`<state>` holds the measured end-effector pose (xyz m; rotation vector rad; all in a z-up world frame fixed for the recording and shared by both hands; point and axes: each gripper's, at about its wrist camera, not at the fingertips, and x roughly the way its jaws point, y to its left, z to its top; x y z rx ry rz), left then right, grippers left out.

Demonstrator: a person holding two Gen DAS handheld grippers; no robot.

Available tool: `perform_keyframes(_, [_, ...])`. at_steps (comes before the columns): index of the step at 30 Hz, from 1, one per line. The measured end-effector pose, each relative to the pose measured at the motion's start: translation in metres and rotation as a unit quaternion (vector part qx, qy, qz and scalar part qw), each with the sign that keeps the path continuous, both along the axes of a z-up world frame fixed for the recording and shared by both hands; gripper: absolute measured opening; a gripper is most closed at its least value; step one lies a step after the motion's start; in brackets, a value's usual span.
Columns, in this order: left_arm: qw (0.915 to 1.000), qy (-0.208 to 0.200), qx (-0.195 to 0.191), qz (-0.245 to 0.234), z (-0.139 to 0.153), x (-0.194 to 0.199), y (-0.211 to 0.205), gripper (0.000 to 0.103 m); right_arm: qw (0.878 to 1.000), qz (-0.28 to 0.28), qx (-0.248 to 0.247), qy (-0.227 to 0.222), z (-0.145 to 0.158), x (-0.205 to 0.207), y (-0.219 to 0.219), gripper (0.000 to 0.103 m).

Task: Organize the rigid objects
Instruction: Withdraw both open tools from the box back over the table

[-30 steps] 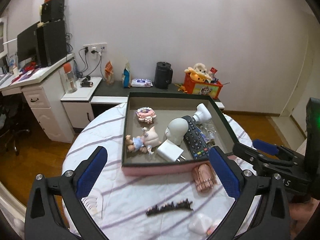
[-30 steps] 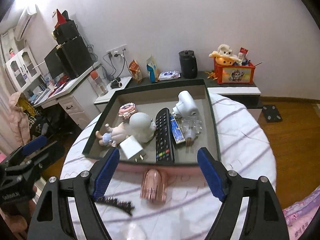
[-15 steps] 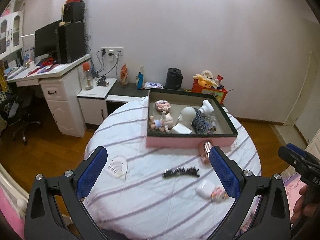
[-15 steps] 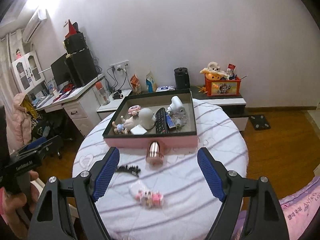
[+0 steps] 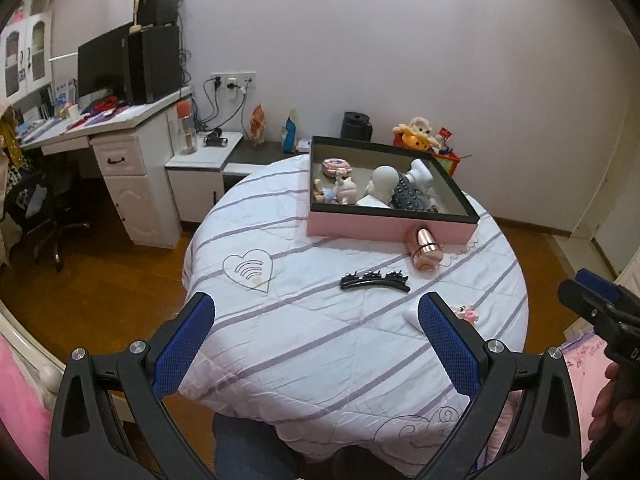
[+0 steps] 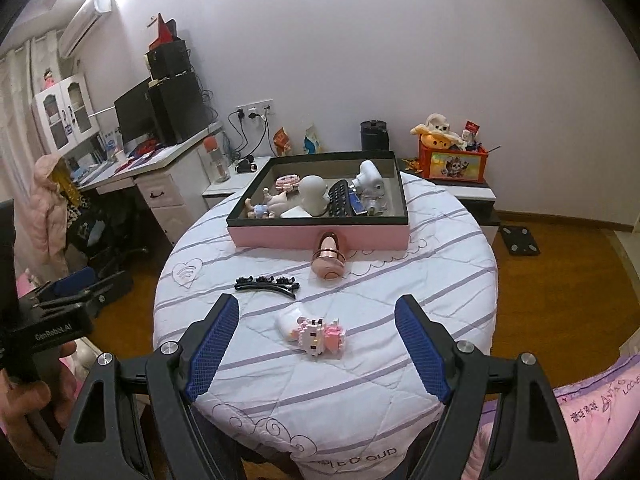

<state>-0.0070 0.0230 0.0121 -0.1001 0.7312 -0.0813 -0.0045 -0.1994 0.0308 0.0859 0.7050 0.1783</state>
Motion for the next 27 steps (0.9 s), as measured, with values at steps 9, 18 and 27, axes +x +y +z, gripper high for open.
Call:
perform_keyframes(9, [1.0000,0.000,-0.009,0.002,0.000,-0.002,0.001,0.103,1.000,0.006,0.004,0.006,-0.004,-0.003,0.005,0.082])
perform_keyframes(18, [0.9999,0.006,-0.014,0.003,-0.004,-0.002,0.002,0.103,1.000,0.003,0.004,0.008,-0.004,-0.003,0.004,0.082])
perform_keyframes(27, [0.9998,0.018,-0.012,0.002,-0.014,0.005,-0.003,0.103,1.000,-0.002,0.007,0.026,-0.017,0.002,-0.005,0.082])
